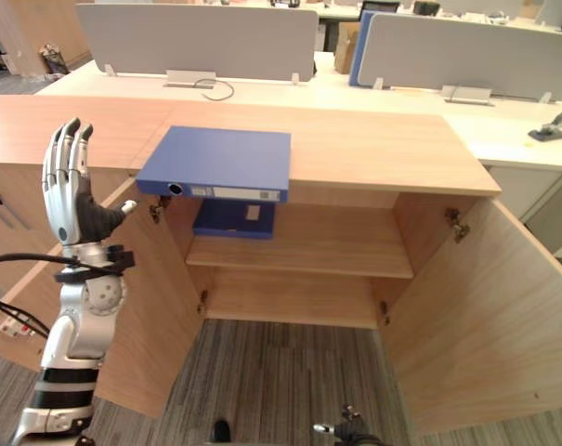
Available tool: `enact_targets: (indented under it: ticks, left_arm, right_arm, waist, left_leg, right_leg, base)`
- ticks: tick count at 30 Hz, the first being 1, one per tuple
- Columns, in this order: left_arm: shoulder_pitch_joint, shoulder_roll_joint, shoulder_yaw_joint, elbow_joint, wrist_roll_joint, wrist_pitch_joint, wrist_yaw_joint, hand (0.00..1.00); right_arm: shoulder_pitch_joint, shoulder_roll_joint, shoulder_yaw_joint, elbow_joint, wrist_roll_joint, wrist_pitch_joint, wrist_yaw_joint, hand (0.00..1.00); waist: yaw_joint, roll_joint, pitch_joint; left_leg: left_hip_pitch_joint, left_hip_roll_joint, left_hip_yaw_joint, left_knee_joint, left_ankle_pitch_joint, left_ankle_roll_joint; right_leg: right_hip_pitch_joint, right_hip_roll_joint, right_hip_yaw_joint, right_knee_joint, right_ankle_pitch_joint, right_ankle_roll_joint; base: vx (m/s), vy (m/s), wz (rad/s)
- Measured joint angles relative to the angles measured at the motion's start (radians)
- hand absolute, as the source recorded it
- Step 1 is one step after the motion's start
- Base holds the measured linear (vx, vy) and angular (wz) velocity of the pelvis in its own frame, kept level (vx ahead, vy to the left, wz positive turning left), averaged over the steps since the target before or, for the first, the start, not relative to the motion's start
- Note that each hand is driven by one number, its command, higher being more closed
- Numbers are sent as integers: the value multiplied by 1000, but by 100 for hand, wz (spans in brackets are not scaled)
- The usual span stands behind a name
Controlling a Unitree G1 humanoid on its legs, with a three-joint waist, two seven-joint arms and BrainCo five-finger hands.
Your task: Walk over to the cabinet, pick up the folder, carry it to the office cabinet, place the folder inside the office cabinet, then close the office cabinet door
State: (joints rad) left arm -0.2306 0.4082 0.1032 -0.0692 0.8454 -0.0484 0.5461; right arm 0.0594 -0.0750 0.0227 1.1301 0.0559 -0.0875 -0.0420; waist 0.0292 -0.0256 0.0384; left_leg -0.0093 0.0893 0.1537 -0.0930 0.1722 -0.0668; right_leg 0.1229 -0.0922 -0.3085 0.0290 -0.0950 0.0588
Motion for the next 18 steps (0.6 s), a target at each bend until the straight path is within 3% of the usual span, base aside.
enact_targets:
  ticks: [7,18]
  left_arm:
    - [-90,85,1,121,50,43,-4,0]
    - [-160,95,1,184,51,56,-10,0]
  right_arm:
    - [1,0,-2,-11,-15,-13,13,0]
    - [7,1,-4,-40,-37,-19,22,0]
  waist:
    - [-15,-3,0]
    - [-38,-7,4]
  left_leg:
    - [14,0,25,5,-6,-6]
    - [29,8,64,4,-30,-9]
  right_leg:
    - [2,5,33,-11,2,-2]
    - [-7,8,70,-23,11,-6]
  base:
    - [71,-15,-14]
    - [-4,18,-13]
